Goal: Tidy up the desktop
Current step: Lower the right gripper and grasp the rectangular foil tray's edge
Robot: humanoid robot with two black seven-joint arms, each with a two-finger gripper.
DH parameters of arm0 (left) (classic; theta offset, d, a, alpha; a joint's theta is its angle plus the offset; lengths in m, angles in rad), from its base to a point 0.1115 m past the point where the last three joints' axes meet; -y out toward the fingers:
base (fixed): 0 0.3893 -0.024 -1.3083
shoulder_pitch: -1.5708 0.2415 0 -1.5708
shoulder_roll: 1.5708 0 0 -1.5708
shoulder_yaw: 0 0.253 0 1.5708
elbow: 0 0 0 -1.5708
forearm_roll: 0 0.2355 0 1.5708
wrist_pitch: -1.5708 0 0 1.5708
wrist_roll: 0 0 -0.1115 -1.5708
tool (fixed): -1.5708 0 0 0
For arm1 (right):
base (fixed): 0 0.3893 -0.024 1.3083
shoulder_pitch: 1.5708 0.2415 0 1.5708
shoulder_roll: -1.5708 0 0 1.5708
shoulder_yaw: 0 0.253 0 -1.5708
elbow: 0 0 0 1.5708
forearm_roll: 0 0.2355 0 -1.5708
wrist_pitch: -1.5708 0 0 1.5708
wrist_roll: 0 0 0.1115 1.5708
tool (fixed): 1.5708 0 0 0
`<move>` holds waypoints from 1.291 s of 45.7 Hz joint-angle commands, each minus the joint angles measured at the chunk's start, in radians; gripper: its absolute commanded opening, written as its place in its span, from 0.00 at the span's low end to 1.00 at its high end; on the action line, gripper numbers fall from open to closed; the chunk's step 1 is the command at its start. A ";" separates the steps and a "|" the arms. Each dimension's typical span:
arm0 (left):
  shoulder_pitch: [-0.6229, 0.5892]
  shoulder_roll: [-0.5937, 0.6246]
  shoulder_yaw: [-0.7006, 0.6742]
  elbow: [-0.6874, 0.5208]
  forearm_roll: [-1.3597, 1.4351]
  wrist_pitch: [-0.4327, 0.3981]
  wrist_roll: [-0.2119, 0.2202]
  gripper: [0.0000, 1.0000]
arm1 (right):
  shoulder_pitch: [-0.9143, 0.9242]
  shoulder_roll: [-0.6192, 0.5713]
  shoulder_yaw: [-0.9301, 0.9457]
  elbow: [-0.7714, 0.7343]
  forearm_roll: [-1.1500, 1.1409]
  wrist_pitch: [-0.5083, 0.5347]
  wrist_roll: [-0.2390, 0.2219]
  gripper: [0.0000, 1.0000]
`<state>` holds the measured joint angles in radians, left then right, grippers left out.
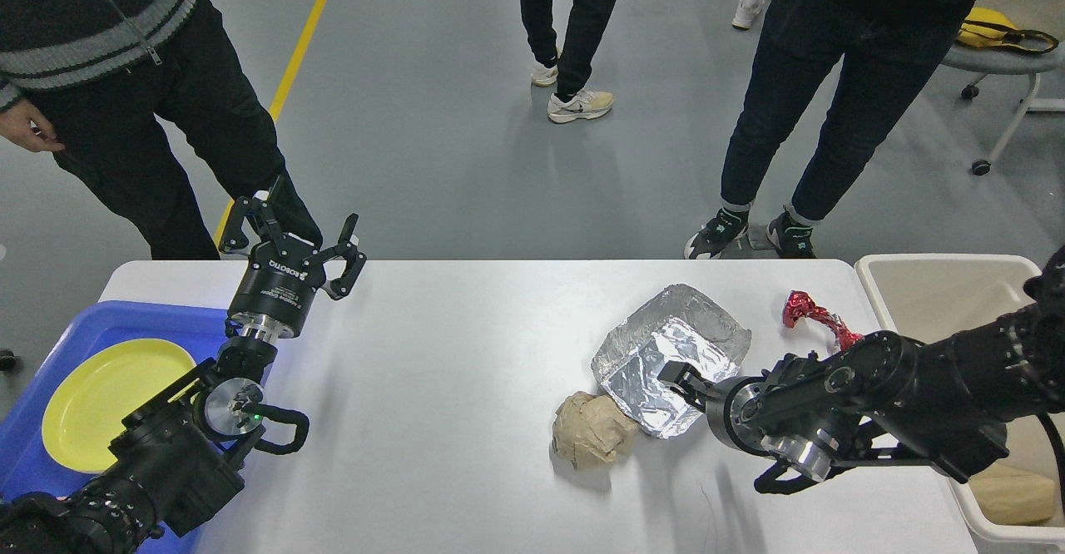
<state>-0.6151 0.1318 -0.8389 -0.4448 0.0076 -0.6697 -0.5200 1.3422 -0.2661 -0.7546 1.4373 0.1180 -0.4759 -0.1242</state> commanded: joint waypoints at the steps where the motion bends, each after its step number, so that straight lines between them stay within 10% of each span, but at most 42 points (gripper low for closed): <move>1: 0.000 0.000 0.000 0.000 0.000 -0.001 0.000 1.00 | -0.001 -0.002 0.011 0.002 0.000 -0.004 0.000 0.99; 59: 0.001 0.000 0.000 0.000 0.000 -0.001 0.000 1.00 | -0.098 0.018 0.066 -0.064 0.002 -0.012 -0.003 0.99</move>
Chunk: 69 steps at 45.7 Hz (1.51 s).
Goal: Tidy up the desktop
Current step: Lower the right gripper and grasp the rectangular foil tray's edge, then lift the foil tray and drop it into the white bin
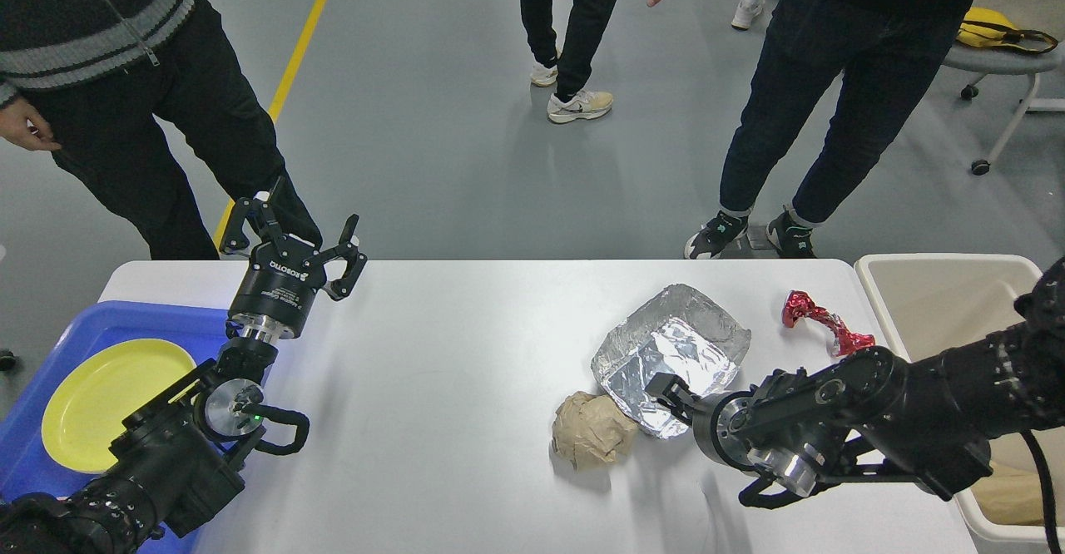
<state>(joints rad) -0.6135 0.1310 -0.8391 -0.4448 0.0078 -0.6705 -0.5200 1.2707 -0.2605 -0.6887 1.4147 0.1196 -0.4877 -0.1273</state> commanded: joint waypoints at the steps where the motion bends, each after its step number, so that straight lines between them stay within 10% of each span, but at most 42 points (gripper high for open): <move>1: 0.000 0.001 0.000 0.000 0.000 0.000 0.000 1.00 | -0.033 0.020 0.000 -0.054 0.002 0.001 0.000 0.99; 9: 0.000 0.001 0.000 0.000 0.000 0.000 0.000 1.00 | -0.071 0.095 0.000 -0.120 0.002 0.000 0.002 0.77; 15: 0.000 0.001 0.000 0.000 0.000 0.002 0.000 1.00 | -0.085 0.150 -0.020 -0.183 0.015 -0.002 0.000 0.00; 50: 0.000 0.001 0.000 0.000 0.000 0.000 0.000 1.00 | -0.064 0.138 -0.040 -0.125 0.015 -0.040 -0.006 0.00; 59: -0.002 -0.002 0.000 0.000 0.001 0.000 0.000 1.00 | 0.102 -0.054 -0.100 0.041 -0.008 -0.002 0.003 0.00; 69: -0.002 0.001 0.000 0.000 0.000 0.000 0.000 1.00 | 0.531 -0.315 -0.293 0.266 -0.149 0.273 0.003 0.00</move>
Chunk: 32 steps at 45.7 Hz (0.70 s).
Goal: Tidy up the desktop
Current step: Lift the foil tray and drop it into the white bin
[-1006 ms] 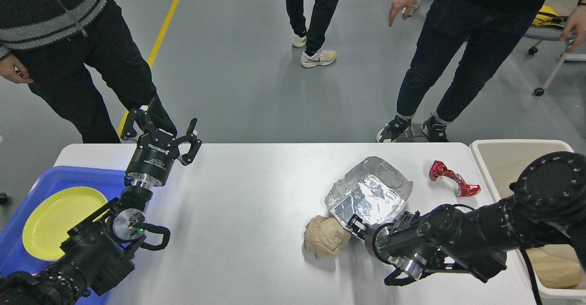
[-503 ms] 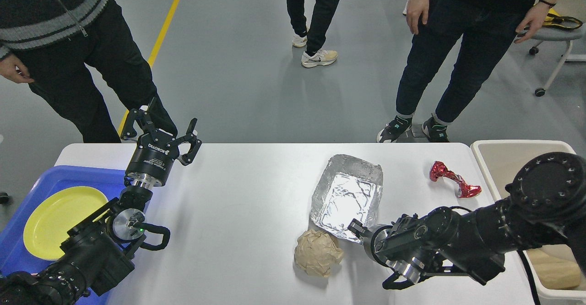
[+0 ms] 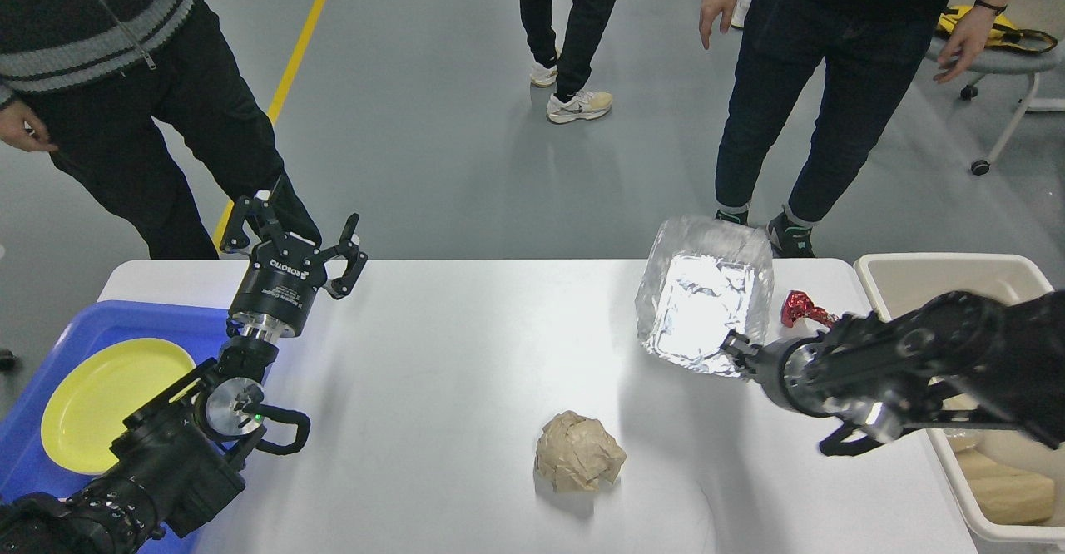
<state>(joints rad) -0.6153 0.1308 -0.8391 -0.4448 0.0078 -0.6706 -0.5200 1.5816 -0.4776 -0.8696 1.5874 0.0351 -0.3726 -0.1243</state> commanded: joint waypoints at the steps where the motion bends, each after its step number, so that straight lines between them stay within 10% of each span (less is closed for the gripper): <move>1: 0.000 0.001 0.000 0.000 0.001 0.000 0.000 1.00 | 0.272 -0.104 -0.136 0.107 -0.072 0.193 0.000 0.00; 15: 0.000 -0.002 0.000 0.000 0.000 0.000 0.000 1.00 | 0.727 -0.147 -0.247 0.158 -0.080 0.587 -0.008 0.00; 32: 0.000 0.001 0.000 0.000 0.001 0.000 0.000 1.00 | 0.274 -0.269 -0.358 -0.366 -0.096 0.547 -0.008 0.00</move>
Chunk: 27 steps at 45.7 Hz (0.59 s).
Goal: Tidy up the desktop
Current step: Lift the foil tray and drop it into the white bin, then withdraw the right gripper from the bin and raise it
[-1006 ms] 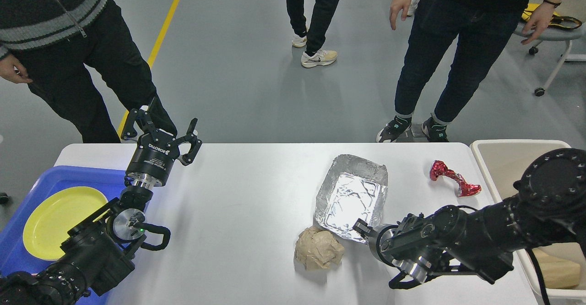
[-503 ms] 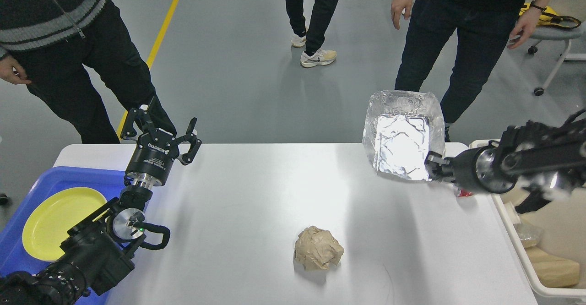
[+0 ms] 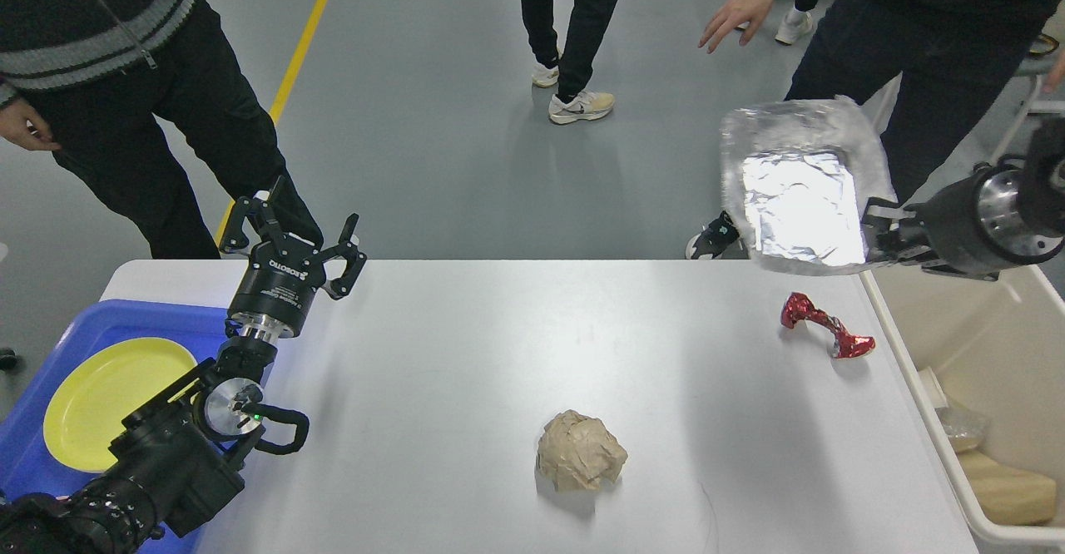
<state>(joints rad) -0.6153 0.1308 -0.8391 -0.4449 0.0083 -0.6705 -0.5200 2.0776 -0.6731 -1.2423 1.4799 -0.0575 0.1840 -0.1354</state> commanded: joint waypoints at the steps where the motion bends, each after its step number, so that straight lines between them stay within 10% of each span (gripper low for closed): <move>1: 0.000 -0.002 0.000 0.000 -0.001 0.000 0.000 1.00 | -0.281 -0.078 0.023 -0.324 -0.002 -0.009 0.005 0.00; 18: 0.000 -0.002 0.000 0.000 -0.001 0.000 0.000 1.00 | -1.325 0.114 0.449 -1.369 0.011 -0.061 0.011 0.00; 25: 0.000 0.001 0.000 0.000 -0.001 0.000 0.000 1.00 | -1.461 0.199 0.469 -1.521 0.015 -0.083 0.010 0.00; 26: 0.000 -0.002 0.000 0.000 -0.001 0.000 0.000 1.00 | -1.462 0.199 0.471 -1.520 0.015 -0.086 0.011 0.16; 27: 0.000 0.001 0.000 0.000 0.001 0.000 0.000 1.00 | -1.465 0.201 0.474 -1.520 0.015 -0.095 0.011 0.52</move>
<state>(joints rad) -0.6151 0.1307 -0.8391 -0.4449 0.0078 -0.6699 -0.5200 0.6580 -0.4991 -0.7799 -0.0003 -0.0443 0.1153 -0.1246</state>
